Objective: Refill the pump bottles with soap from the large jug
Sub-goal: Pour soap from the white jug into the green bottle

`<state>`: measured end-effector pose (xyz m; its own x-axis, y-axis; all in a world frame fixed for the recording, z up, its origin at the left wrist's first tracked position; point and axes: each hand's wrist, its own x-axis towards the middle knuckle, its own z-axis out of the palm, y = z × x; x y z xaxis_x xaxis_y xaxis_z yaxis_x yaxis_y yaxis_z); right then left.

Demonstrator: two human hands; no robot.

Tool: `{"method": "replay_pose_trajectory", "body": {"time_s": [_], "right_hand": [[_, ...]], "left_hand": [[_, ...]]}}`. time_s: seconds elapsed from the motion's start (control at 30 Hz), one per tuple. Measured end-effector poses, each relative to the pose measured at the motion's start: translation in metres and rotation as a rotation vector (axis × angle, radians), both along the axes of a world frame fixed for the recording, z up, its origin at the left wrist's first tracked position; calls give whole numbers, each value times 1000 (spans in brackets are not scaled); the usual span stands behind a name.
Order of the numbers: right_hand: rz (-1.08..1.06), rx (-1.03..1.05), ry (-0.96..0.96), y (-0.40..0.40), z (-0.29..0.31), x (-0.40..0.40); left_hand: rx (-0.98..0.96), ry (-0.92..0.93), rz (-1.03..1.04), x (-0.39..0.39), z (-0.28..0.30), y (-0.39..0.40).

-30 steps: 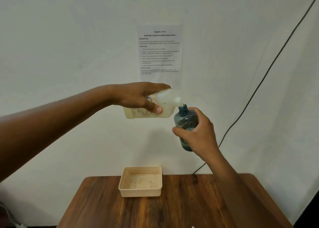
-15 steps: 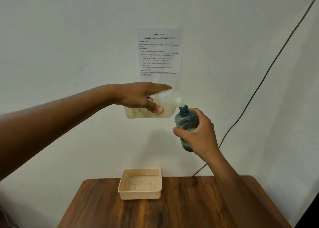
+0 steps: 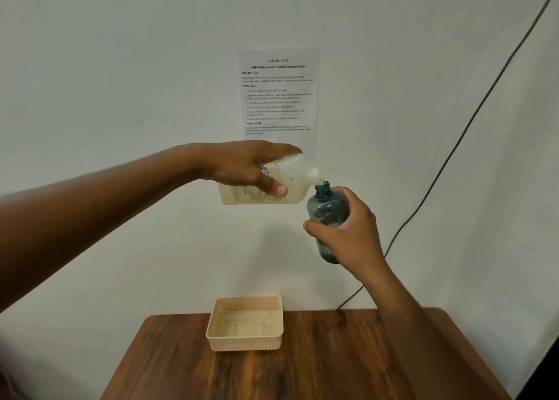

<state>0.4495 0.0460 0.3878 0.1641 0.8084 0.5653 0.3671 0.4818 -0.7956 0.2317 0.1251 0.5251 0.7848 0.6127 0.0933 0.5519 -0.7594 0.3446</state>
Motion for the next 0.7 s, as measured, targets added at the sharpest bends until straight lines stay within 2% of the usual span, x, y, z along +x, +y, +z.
{"method": "replay_pose_trajectory", "body": {"time_s": [0.7], "right_hand": [[0, 29, -2, 1, 3, 1]], "left_hand": [[-1, 13, 3, 3, 6, 0]]}}
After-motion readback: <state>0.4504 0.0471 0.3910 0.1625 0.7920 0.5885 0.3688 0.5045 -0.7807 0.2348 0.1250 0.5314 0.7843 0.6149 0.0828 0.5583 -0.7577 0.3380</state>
